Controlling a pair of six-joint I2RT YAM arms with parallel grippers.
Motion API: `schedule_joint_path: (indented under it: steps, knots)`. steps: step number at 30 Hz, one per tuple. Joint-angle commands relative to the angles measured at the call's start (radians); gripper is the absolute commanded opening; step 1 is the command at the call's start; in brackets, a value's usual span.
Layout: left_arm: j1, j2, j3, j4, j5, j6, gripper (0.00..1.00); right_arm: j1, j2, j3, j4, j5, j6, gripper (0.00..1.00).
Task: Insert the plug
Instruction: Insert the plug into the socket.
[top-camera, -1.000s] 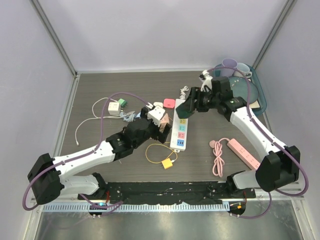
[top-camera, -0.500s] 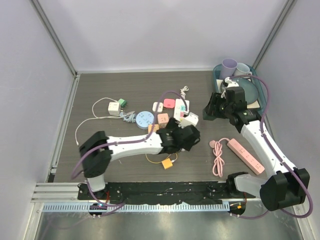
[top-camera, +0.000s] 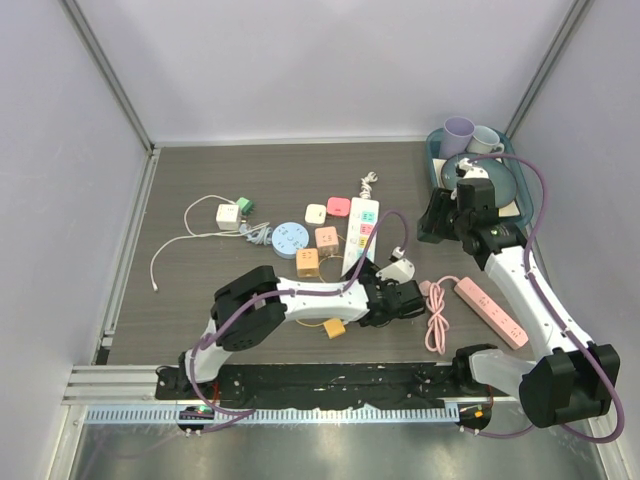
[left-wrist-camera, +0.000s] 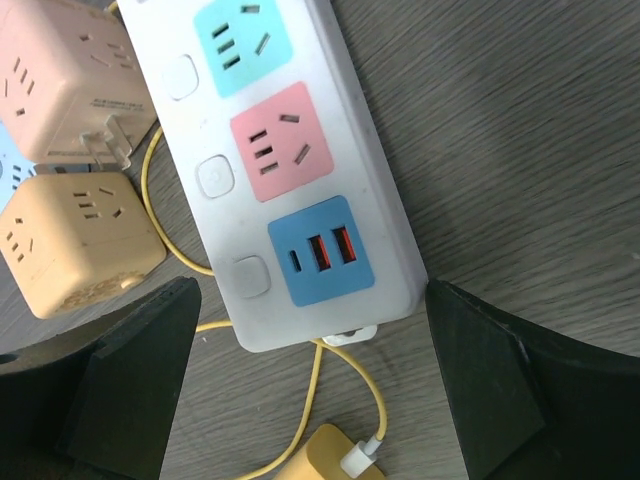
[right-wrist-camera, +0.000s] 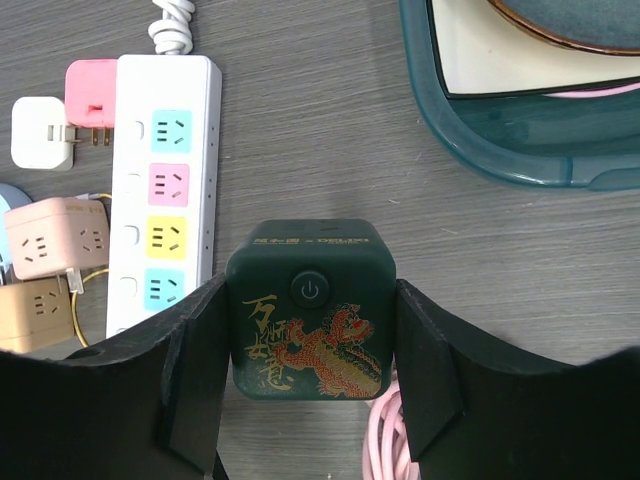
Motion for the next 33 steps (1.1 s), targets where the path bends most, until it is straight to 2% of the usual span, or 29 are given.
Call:
schedule_joint_path:
  steps: [1,3,8,15,22,26,31,33]
  knots:
    - [0.011,-0.031,-0.021,-0.041,-0.059,-0.022,1.00,-0.003,-0.036,-0.004,0.065,-0.011,-0.020,0.01]
    - [0.024,-0.052,-0.067,-0.043,-0.050,-0.030,1.00,-0.003,-0.033,-0.010,0.079,-0.054,-0.054,0.01]
    - [0.056,-0.167,-0.192,-0.043,-0.027,-0.027,1.00,0.014,0.018,-0.013,0.105,-0.322,-0.138,0.01]
    - [0.071,-0.359,-0.380,0.016,0.030,0.031,1.00,0.122,0.128,0.042,0.102,-0.426,-0.353,0.01]
    - [0.097,-0.606,-0.459,0.095,0.116,0.085,1.00,0.130,0.271,0.158,0.148,-0.450,-0.530,0.01]
    - [0.212,-0.706,-0.447,0.082,0.240,0.091,1.00,0.100,0.386,0.246,0.151,-0.463,-0.635,0.01]
    - [0.416,-0.786,-0.400,0.042,0.381,0.164,1.00,0.028,0.516,0.368,0.147,-0.656,-0.790,0.01]
    - [0.497,-0.809,-0.380,0.033,0.415,0.195,1.00,0.024,0.548,0.422,0.124,-0.658,-0.847,0.01]
